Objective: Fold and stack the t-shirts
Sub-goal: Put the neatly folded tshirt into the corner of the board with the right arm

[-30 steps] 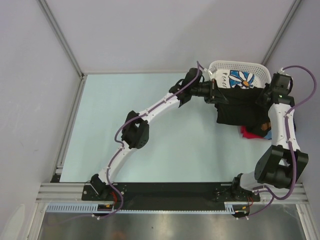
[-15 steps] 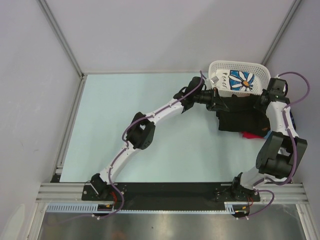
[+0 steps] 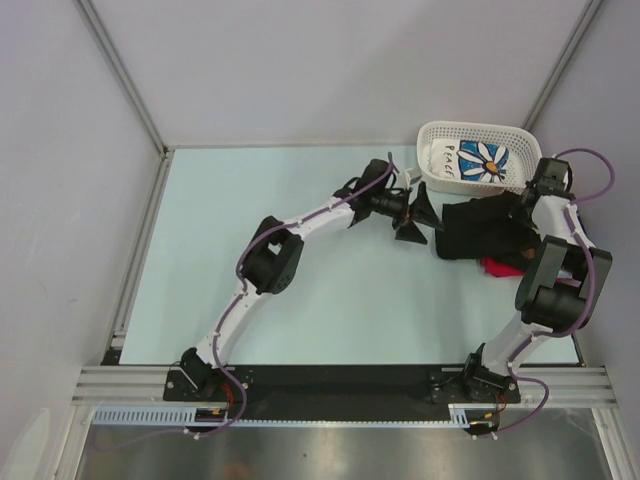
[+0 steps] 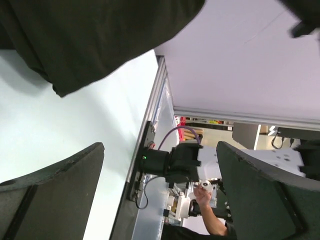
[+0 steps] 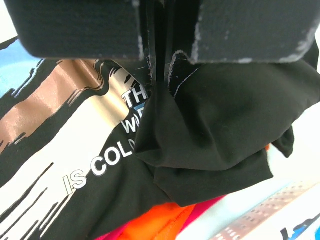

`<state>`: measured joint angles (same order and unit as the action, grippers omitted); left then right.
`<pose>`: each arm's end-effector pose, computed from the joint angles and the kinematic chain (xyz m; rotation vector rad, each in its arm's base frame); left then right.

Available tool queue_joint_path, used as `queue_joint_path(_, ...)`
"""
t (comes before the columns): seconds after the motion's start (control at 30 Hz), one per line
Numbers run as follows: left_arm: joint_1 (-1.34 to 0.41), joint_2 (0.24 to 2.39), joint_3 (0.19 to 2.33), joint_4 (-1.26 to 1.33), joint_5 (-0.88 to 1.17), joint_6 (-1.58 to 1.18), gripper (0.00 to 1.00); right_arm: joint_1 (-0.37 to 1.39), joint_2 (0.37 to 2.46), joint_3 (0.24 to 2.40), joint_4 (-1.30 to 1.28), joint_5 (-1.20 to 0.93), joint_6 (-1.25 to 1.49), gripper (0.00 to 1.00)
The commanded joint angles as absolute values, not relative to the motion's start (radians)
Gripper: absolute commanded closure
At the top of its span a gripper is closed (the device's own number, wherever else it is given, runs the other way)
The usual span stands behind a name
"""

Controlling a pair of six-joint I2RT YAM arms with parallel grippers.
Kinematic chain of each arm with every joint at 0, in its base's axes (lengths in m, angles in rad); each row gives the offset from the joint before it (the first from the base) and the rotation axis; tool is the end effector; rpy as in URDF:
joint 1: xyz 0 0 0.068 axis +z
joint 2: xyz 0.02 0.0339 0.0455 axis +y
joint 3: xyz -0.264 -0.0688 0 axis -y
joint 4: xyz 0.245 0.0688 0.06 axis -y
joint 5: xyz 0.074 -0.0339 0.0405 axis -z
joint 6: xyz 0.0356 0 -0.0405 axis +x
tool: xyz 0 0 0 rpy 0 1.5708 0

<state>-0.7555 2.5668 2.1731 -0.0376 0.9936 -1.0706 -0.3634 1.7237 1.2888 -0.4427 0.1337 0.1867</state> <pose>0.3986 -0.4165 0.1794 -0.4253 -2.3816 1.9161 0.3512 -0.1386 0.2416 0.7230 2.3437 -0.2417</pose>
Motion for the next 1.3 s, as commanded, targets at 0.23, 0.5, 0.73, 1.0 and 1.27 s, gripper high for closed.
queue_joint_path(0.23,-0.601,2.27,2.034,-0.161,0.993,-0.888,0.0,-0.376,1.599,1.364,-0.474,0.077,0.192,1.0)
queue_joint_path(0.5,-0.597,2.278,2.026,-0.17,0.977,-0.874,0.0,-0.374,1.511,1.411,-0.506,0.155,0.15,1.0)
queue_joint_path(0.73,-0.597,2.272,2.026,-0.204,0.968,-0.851,0.0,-0.403,1.546,1.446,-0.509,0.199,0.147,1.0)
queue_joint_path(1.0,-0.597,2.273,2.028,-0.233,0.959,-0.83,0.01,-0.475,1.617,1.529,-0.523,0.301,0.13,1.0)
queue_joint_path(1.27,-0.597,2.281,2.028,-0.258,0.953,-0.818,0.0,-0.508,1.701,1.609,-0.543,0.362,0.126,1.0)
